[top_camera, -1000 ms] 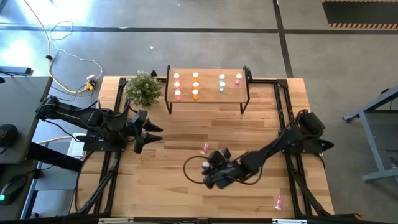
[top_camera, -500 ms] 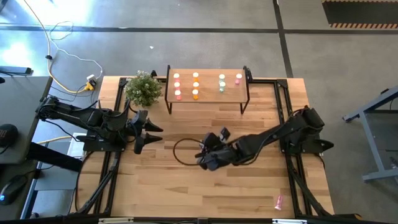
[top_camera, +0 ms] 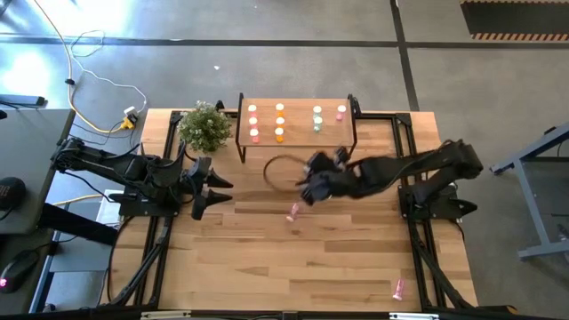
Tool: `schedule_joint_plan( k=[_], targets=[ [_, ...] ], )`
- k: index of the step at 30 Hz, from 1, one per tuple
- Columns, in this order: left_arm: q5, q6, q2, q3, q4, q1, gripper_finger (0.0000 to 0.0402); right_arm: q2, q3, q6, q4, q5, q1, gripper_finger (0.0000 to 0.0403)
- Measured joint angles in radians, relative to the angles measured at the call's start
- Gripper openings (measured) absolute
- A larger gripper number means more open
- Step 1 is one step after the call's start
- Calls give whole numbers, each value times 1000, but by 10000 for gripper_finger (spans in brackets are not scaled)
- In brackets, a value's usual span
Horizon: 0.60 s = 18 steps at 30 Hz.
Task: Pick and place medicine bottles onto shelf by color
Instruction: Put the blue pill bottle on the shelf aligned with the other blue pill bottles
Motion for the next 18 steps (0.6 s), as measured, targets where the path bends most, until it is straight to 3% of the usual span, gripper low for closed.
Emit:
schedule_joint_plan(
  k=[12, 18],
  targets=[
    [-3, -3, 0, 0, 2, 38, 195, -262, 0, -190, -98, -57, -253, 106],
    [-3, -3, 0, 0, 3, 63, 195, -266, 0, -296, -94, -205, -405, 106]
  ],
)
